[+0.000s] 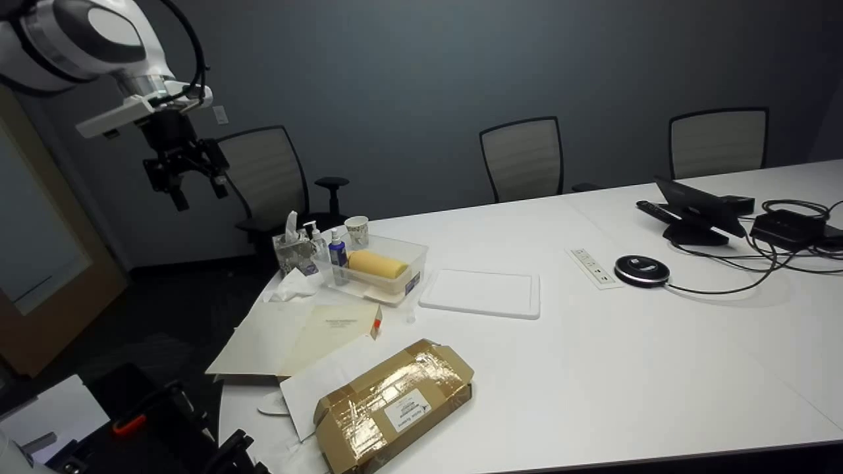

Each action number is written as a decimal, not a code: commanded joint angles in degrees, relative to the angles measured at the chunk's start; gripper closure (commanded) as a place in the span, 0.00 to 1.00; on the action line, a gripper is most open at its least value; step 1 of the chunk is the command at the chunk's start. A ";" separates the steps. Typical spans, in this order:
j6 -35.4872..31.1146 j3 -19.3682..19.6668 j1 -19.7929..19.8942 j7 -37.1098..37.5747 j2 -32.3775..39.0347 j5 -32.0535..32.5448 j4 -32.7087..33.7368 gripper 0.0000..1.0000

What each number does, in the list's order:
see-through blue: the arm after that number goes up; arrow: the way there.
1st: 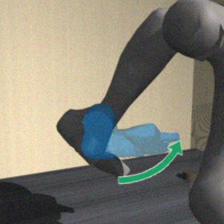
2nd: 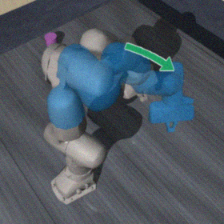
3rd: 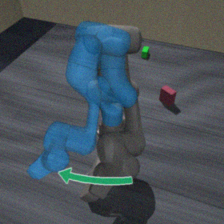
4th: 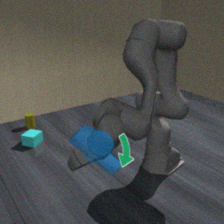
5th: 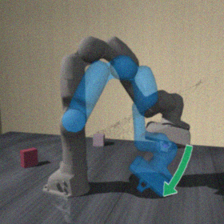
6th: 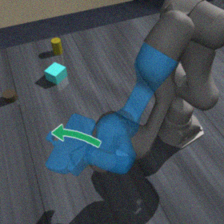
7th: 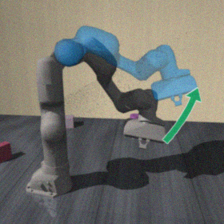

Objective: Close the blue book

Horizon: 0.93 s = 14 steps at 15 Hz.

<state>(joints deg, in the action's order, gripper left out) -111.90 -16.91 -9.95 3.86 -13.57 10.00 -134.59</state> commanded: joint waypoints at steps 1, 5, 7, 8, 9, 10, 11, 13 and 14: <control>-5.21 -1.86 -1.21 7.88 10.93 6.27 2.75 0.00; -11.23 -1.12 -3.78 14.99 21.83 14.01 3.84 0.00; -13.32 -0.25 -6.00 15.80 27.31 19.10 5.72 0.00; -13.50 0.23 -7.42 15.96 30.07 21.45 7.19 0.00; -13.33 0.73 -8.92 16.02 32.32 23.32 8.66 0.00; -12.89 1.18 -10.55 15.79 34.76 24.92 10.40 0.00; -12.40 1.64 -12.10 15.67 36.77 26.45 11.91 0.00; -12.48 2.36 -14.56 15.06 40.08 28.17 14.38 0.00; -12.66 2.33 -15.39 14.50 41.25 27.79 15.39 0.00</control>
<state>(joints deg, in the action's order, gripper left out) -125.67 -15.76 -21.93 18.56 23.61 36.43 -123.58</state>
